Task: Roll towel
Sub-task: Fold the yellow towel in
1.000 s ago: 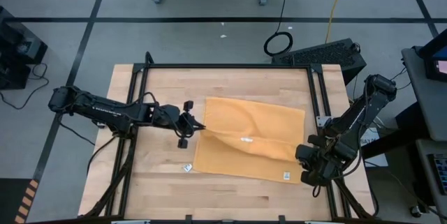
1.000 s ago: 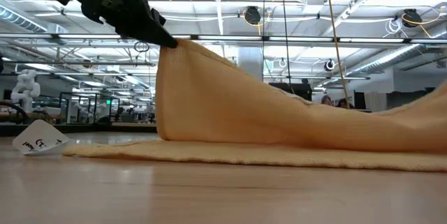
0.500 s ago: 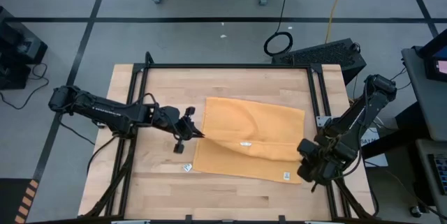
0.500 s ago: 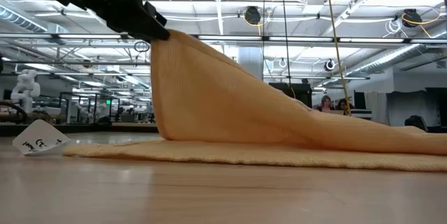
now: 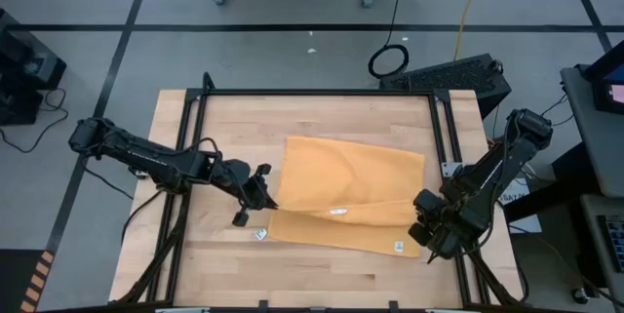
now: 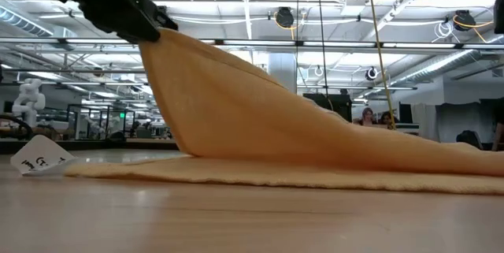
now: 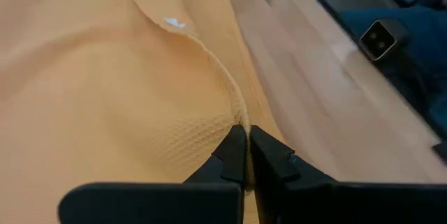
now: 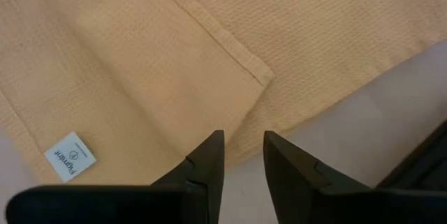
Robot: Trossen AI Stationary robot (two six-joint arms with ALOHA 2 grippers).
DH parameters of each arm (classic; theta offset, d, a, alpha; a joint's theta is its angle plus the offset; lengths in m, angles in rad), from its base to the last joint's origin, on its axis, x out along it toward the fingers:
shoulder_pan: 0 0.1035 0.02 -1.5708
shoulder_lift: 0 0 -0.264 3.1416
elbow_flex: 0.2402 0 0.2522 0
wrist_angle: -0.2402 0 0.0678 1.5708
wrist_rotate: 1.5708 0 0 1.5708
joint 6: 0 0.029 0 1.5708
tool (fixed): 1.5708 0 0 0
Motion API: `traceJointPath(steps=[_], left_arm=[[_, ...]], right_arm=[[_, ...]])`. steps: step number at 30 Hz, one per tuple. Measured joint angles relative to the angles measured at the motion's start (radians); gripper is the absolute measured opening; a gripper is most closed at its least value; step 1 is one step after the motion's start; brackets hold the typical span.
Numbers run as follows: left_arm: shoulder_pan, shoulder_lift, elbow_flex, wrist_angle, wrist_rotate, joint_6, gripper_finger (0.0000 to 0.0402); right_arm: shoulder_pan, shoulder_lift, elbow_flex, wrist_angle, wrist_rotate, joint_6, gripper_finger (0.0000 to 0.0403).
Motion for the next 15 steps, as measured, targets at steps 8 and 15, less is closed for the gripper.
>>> traceJointPath(steps=[8,15], left_arm=[[-0.048,0.013,0.0,0.0,0.001,-0.105,0.0084],[-0.066,0.023,-0.001,0.001,-0.046,-0.108,0.0166]], right_arm=[[0.0,-0.003,0.0,-0.001,0.007,-0.009,0.0091],[0.0,-0.003,0.0,0.001,0.007,-0.028,0.0091]])
